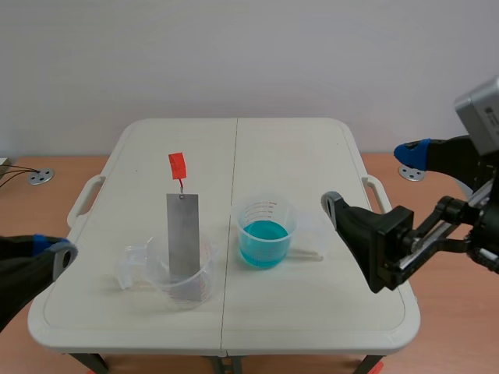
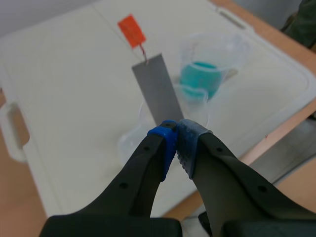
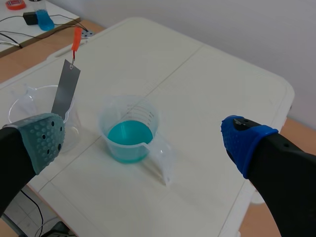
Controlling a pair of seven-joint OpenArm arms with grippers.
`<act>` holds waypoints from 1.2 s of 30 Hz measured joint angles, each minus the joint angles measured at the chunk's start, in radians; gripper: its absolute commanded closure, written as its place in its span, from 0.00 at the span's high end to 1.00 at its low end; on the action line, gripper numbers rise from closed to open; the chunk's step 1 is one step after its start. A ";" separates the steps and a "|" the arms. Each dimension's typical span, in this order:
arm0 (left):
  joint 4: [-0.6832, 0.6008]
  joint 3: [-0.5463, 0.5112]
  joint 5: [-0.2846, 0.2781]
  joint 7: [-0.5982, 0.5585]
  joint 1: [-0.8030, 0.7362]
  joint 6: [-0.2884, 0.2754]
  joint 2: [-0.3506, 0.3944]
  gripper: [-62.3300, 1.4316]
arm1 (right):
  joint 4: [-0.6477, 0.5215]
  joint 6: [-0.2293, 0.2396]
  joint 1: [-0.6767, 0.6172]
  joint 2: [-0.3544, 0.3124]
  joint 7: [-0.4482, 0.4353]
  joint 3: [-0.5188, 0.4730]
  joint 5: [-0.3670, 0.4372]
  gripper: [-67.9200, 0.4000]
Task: Hold the metal plate by the orange handle, dip it into the blue solution, take it out and point at it, then put the plate back in the beaker on the left.
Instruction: 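Lift the metal plate out of the left beaker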
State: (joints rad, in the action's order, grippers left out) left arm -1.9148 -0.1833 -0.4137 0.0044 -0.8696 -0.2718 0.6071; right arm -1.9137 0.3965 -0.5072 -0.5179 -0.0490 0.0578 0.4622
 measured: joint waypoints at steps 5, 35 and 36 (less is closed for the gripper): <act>0.010 -0.076 0.042 0.007 -0.205 0.110 0.060 0.07 | 0.032 0.000 0.104 0.004 0.056 0.063 0.055 0.98; 0.603 0.266 0.126 0.003 -0.071 0.043 0.080 0.07 | 0.533 0.072 0.648 0.264 0.227 0.409 0.115 0.98; 0.607 0.271 0.126 0.004 -0.064 0.043 0.080 0.07 | 0.559 0.075 0.665 0.274 0.227 0.424 0.115 0.98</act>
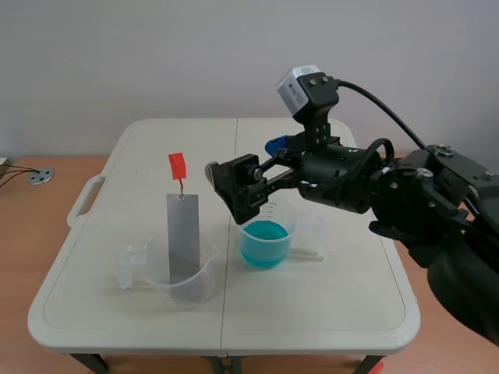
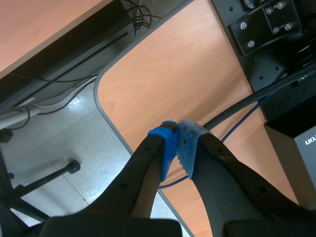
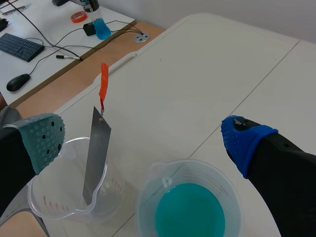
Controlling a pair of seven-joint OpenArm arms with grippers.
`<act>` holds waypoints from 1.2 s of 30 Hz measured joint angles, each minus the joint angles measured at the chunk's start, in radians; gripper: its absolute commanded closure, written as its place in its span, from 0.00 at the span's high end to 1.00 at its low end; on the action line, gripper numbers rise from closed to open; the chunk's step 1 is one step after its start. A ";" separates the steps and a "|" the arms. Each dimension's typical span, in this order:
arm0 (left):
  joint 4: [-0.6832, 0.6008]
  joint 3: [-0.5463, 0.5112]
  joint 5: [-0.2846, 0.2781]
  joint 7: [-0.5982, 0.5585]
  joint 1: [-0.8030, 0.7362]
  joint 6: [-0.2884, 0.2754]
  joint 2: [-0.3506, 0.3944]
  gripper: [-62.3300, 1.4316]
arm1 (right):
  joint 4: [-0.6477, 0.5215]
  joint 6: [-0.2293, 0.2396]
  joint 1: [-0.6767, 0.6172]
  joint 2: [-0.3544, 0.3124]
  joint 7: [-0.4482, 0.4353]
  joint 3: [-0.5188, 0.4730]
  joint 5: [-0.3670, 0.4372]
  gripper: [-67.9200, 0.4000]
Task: Hold the metal plate by the orange handle, dip it into the blue solution, take it out and point at it, then put the plate back in the beaker on the left.
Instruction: 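Lift the metal plate out of the left beaker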
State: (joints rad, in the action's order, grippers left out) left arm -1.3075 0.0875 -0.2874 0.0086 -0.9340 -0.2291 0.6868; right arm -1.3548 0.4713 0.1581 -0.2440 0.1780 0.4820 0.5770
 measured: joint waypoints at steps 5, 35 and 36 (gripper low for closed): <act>0.002 0.006 0.000 0.002 0.016 0.000 0.000 0.07 | 0.108 0.022 0.077 0.045 -0.001 0.063 0.000 0.98; 0.002 0.006 0.000 0.003 0.017 0.000 -0.003 0.07 | 0.357 0.124 0.232 0.229 0.109 0.116 0.169 0.98; 0.002 0.006 0.000 0.003 0.017 0.000 -0.003 0.07 | 0.357 0.124 0.232 0.236 0.121 0.116 0.169 0.98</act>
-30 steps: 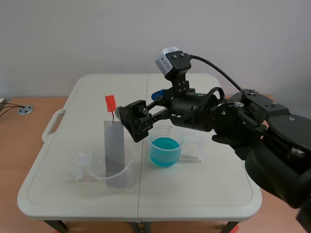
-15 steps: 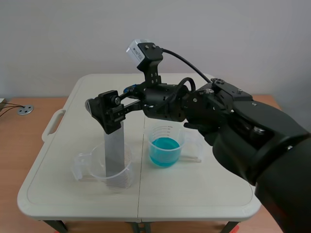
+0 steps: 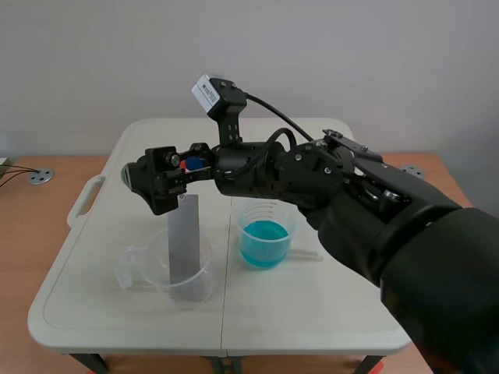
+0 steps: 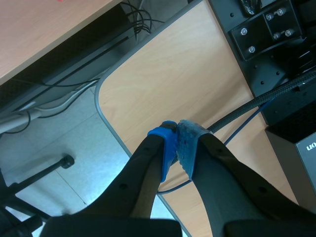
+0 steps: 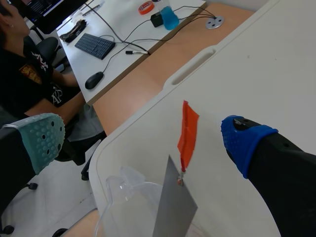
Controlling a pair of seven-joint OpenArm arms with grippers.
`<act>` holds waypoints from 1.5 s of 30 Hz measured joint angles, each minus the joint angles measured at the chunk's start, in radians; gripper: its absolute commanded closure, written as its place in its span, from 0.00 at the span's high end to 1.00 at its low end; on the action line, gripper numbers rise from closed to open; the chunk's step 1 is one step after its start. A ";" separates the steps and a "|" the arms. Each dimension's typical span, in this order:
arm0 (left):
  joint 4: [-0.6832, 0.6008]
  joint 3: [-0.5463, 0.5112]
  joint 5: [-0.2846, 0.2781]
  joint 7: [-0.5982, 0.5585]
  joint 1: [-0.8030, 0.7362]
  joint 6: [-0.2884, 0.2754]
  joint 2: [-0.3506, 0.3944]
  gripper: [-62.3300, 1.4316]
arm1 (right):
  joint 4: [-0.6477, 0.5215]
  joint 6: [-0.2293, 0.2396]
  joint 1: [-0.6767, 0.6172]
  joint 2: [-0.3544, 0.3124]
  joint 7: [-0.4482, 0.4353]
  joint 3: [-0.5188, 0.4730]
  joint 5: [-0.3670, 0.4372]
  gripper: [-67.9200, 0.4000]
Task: Hold the metal plate by the orange handle, dip it into the blue solution, take it out and point at it, then put the plate back in the beaker on the left.
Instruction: 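Lift the metal plate out of the left beaker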
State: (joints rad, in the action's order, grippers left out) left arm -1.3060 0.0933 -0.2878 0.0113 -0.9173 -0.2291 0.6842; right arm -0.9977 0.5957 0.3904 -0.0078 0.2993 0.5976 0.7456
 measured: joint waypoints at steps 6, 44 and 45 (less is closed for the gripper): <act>0.000 0.000 0.000 0.000 0.000 0.000 0.000 0.07 | 0.000 0.000 0.000 0.011 0.006 0.000 0.008 0.94; 0.000 0.000 0.000 0.000 0.000 0.000 0.000 0.07 | 0.000 0.000 0.000 0.011 0.006 0.000 0.008 0.02; 0.000 0.000 0.000 0.000 0.000 0.000 0.000 0.07 | 0.000 0.002 0.000 0.011 0.006 0.000 0.008 0.02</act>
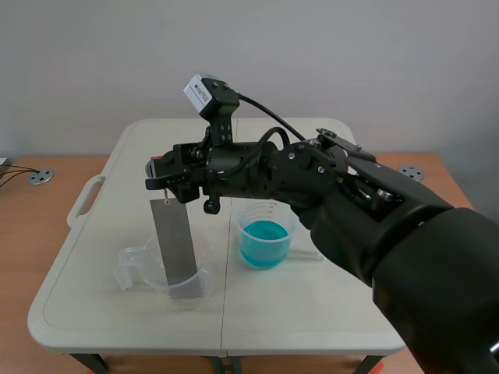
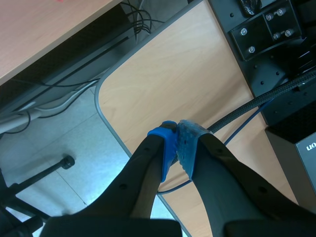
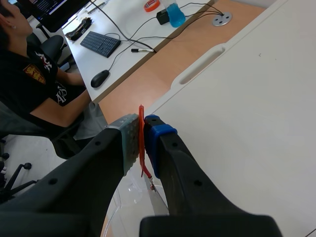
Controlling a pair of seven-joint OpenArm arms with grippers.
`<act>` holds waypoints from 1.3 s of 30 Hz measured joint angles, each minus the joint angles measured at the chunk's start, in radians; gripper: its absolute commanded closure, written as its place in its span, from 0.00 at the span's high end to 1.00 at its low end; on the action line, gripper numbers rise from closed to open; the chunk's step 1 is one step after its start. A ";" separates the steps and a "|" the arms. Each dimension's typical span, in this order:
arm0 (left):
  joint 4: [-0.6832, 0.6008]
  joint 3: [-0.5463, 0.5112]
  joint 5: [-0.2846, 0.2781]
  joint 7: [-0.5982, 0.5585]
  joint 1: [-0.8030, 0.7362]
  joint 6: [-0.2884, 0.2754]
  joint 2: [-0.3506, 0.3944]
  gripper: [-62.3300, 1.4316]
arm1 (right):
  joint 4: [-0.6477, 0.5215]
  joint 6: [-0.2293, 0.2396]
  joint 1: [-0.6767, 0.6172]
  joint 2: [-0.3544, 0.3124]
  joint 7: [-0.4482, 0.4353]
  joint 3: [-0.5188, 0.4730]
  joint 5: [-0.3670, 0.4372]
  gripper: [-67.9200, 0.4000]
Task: Hold the metal plate by the orange handle, dip it into the blue solution, take it out and point at it, then put the plate back in the beaker on the left.
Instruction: 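Lift the metal plate out of the left beaker, then move the plate over the blue solution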
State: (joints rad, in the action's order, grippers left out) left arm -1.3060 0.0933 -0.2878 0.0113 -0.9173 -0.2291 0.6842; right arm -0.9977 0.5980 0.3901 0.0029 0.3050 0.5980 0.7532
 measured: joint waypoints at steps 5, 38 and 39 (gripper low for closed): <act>0.000 0.000 0.000 0.000 0.000 0.000 0.000 0.07 | 0.000 0.080 0.000 0.000 0.000 0.000 0.000 0.02; 0.000 0.000 0.000 0.004 0.000 0.000 0.000 0.07 | -0.702 0.133 -0.192 -0.184 -0.060 -0.047 -0.023 0.02; 0.000 0.000 0.000 0.004 0.000 0.000 0.000 0.07 | -0.713 0.133 -0.192 -0.186 -0.060 -0.059 -0.023 0.02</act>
State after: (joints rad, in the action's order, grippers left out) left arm -1.3060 0.0933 -0.2882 0.0151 -0.9173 -0.2291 0.6842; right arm -1.7111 0.7307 0.1986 -0.1829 0.2451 0.5392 0.7303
